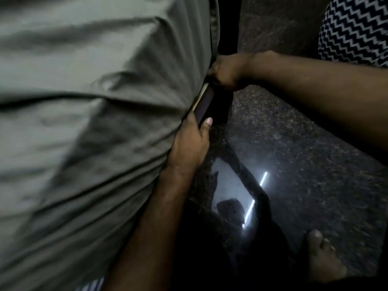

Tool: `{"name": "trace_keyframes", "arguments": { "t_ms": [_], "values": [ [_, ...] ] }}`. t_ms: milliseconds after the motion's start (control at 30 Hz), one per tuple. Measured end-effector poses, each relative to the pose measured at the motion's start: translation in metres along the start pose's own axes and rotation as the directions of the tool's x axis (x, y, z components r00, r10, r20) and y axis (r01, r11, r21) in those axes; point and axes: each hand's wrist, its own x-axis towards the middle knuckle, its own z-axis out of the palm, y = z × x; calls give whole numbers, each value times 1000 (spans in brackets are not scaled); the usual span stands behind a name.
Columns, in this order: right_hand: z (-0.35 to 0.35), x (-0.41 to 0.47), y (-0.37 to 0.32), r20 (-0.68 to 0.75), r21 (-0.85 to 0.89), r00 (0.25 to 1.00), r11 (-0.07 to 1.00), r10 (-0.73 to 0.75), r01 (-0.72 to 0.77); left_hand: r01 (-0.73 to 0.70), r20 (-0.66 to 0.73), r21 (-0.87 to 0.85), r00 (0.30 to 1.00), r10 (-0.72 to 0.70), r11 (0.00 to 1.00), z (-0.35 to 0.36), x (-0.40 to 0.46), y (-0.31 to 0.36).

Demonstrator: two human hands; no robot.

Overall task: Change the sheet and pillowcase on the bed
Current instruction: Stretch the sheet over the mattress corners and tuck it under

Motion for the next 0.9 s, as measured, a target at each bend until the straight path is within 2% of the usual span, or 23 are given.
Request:
{"name": "trace_keyframes", "arguments": {
  "t_ms": [100,200,233,300,400,467,500,600,667,733,833,900],
  "values": [
    [-8,-16,-24,14,-97,994,990,107,-105,-105,11,21,994,104,994,-11,-48,-16],
    [-9,-45,-55,-183,-105,969,977,165,-186,-40,-13,19,999,40,999,-24,-107,-27],
    [-5,-53,-72,-273,-96,954,984,121,-153,-26,-26,24,999,27,999,-27,-121,-29],
    [3,-69,-112,-417,-35,906,997,-78,69,4,-55,23,998,-2,1000,-33,-145,-35],
    [18,-88,-164,-572,11,763,927,-302,375,-15,-70,85,997,21,996,-42,-170,-45],
    [27,-90,-184,-604,-59,704,901,-374,429,-11,-95,117,995,22,993,-49,-186,-52],
    [28,-87,-189,-606,-66,701,902,-377,427,20,-98,160,995,-5,987,-54,-194,-53],
    [18,-73,-196,-649,-98,654,895,-389,435,195,-55,273,981,-187,942,-72,-216,-46],
    [10,-70,-199,-628,-101,640,862,-442,496,278,-13,250,959,-284,927,-72,-223,-45],
    [9,-73,-205,-637,-34,643,849,-425,528,304,-1,199,951,-310,932,-70,-223,-49],
    [12,-77,-225,-634,117,698,850,-334,513,344,25,55,938,-346,937,-70,-221,-59],
    [5,-71,-247,-609,188,744,861,-276,473,310,28,-47,951,-309,950,-73,-224,-65]
  ]
}}
